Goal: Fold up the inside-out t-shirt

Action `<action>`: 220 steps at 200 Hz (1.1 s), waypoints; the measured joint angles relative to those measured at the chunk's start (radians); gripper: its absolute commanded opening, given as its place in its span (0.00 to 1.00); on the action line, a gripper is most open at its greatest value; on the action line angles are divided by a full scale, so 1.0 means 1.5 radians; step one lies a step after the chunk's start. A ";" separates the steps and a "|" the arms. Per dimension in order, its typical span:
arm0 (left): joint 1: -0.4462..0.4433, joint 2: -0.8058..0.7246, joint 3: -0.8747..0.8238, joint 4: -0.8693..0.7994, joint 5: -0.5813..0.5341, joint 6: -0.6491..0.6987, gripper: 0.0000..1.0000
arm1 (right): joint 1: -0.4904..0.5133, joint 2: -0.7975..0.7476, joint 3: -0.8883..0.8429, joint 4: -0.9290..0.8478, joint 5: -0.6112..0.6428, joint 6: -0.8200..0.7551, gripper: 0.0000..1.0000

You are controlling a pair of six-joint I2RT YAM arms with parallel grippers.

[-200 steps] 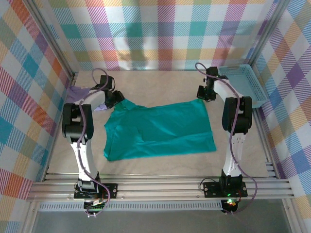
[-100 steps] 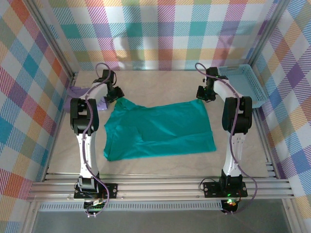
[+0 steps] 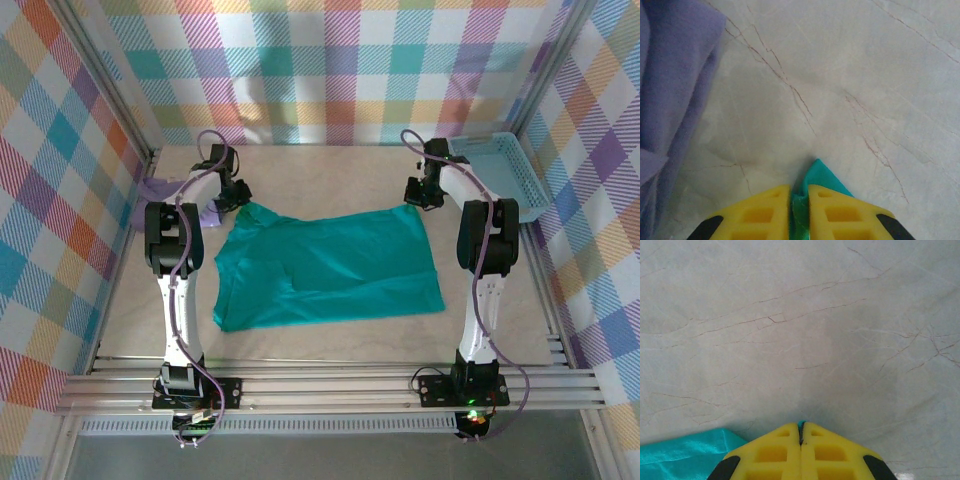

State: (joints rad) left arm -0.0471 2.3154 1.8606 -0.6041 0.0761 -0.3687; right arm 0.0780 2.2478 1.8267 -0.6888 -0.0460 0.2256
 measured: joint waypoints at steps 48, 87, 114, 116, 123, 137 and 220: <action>0.000 0.000 0.019 -0.020 -0.007 0.015 0.11 | 0.000 0.000 0.000 0.000 0.003 -0.005 0.00; 0.000 -0.004 0.027 -0.036 -0.012 0.025 0.08 | 0.000 -0.010 0.000 0.000 0.008 -0.015 0.00; 0.000 -0.024 0.018 -0.042 -0.009 0.030 0.07 | 0.000 -0.035 -0.006 0.006 0.008 -0.022 0.00; 0.000 -0.027 0.017 -0.042 -0.009 0.030 0.07 | 0.000 -0.038 -0.008 0.008 0.008 -0.022 0.00; 0.000 -0.043 0.004 -0.042 -0.007 0.030 0.06 | 0.000 -0.050 -0.019 0.012 0.008 -0.024 0.00; 0.000 -0.080 -0.022 -0.047 -0.004 0.030 0.05 | 0.000 -0.072 -0.039 0.017 0.008 -0.030 0.00; 0.000 -0.246 -0.138 -0.052 0.009 0.030 0.00 | -0.001 -0.184 -0.157 0.057 0.018 -0.055 0.00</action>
State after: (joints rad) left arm -0.0471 1.9457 1.6535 -0.6827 0.0891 -0.3244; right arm 0.0769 1.9717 1.5917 -0.6033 -0.0189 0.1429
